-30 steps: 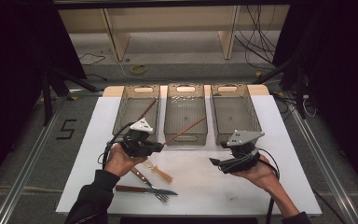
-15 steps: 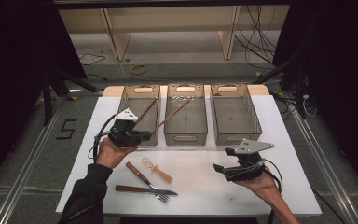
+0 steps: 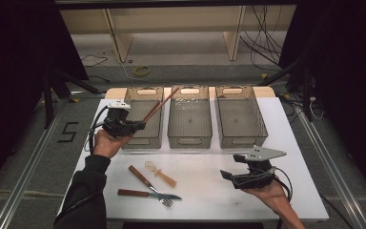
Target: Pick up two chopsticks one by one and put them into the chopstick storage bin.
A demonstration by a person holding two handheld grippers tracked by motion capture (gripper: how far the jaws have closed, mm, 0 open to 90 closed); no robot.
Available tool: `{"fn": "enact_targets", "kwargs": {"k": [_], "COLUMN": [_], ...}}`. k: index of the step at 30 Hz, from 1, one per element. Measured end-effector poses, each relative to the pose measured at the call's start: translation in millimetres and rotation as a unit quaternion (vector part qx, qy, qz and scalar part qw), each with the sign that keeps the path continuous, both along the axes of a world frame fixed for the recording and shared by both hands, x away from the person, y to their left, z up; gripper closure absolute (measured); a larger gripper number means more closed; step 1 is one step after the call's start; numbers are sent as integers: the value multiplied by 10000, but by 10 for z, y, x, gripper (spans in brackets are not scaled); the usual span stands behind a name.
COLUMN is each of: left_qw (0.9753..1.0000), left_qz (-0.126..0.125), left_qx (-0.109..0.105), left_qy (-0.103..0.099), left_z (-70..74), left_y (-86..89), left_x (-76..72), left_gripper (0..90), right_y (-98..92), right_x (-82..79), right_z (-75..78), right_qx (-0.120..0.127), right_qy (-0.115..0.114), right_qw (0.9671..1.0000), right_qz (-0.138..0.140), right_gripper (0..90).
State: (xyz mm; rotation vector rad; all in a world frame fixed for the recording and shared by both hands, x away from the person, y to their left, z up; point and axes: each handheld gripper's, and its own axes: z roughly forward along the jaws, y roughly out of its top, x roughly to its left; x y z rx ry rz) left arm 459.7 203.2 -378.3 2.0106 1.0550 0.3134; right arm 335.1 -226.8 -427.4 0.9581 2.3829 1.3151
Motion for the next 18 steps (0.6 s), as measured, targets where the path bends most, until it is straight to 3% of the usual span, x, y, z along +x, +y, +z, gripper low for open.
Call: {"fn": "enact_targets", "kwargs": {"k": [4,18], "left_qw": [9997,9970], "left_qz": [174,703], "left_qx": [148,199], "left_qy": [26,258], "left_z": [-7,-182], "left_y": [81,271], "left_x": [91,411], "left_gripper": [853,853], "right_y": [1,-14], "right_x": [-16,-79], "right_z": [-1,-6], "right_qx": [-8,104], "right_qy": [-5,-22], "right_qw": [10000,9999], "right_qz": [-4,19], "right_gripper": [248,230]}}
